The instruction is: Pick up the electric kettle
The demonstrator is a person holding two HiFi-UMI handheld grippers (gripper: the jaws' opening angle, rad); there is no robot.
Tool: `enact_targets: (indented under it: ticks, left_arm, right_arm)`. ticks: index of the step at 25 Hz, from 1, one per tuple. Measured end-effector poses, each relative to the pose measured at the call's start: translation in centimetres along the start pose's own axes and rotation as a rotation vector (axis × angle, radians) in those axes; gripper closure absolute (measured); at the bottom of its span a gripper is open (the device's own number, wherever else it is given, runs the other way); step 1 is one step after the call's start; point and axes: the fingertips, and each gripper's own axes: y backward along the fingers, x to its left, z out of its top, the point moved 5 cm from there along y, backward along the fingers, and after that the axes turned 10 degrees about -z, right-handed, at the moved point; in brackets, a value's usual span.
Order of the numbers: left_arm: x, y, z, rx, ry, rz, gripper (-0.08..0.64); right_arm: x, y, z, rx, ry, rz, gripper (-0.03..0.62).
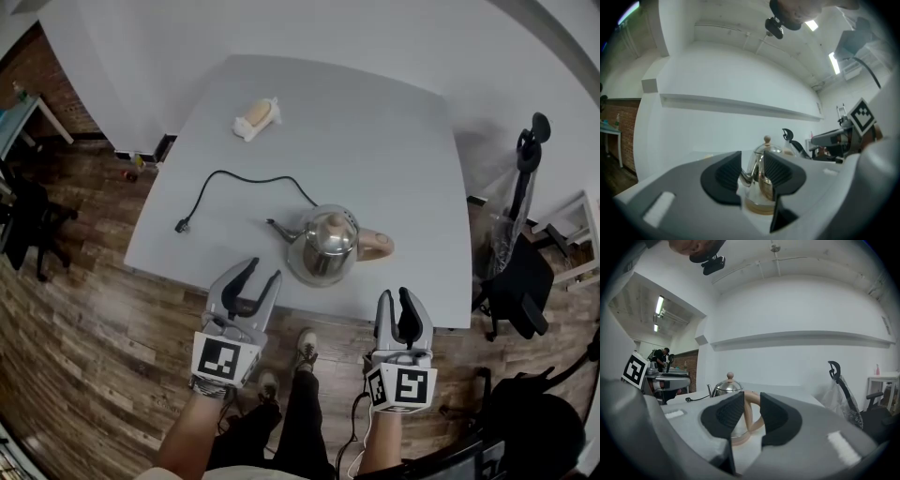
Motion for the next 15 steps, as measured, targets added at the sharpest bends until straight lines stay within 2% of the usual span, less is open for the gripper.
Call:
enact_targets:
  ticks: [9,15]
  left_arm:
    - [0.6,-1.2,-1.4,0.019,0.001,0.007,0.393]
    - [0.8,-1.7,-2.6,0.030,0.000,0.001,0.391]
  right_arm:
    - [-0.6,-1.4,-1.8,0.010,-0.035,0.005,0.461]
    - [-0.3,-2.0,-3.0,0.008,-0.018,0.012,0.457]
